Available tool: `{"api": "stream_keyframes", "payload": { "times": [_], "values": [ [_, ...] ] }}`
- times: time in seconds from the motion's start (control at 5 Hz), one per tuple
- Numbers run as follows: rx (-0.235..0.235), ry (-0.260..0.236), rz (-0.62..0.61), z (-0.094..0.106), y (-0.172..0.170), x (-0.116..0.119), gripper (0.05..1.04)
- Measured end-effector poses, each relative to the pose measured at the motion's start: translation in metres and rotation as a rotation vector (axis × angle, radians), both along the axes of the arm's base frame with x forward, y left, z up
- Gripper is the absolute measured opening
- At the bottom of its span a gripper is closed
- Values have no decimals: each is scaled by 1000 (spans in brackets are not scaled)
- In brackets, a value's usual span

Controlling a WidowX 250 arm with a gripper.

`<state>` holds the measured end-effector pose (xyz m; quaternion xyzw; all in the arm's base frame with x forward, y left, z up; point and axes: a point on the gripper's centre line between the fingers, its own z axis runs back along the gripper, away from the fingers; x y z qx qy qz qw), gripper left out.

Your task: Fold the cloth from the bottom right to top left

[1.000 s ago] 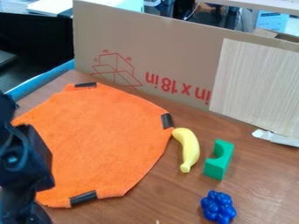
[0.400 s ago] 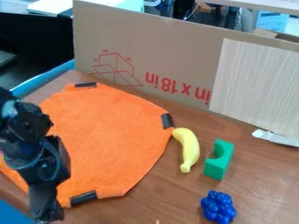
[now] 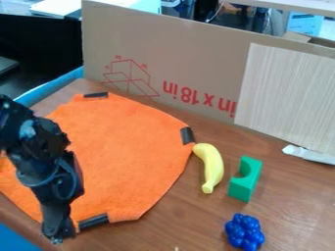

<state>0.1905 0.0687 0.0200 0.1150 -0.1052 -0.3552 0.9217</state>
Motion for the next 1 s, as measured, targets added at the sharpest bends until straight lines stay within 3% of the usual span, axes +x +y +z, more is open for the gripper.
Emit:
{"api": "stream_keyframes", "payload": {
  "times": [0.2,0.6,1.0],
  "values": [
    [25,-15,24,-7,2,14,999],
    [28,-24,57,-18,0,28,954],
    [22,-22,91,-25,-7,27,389]
  ]
}}
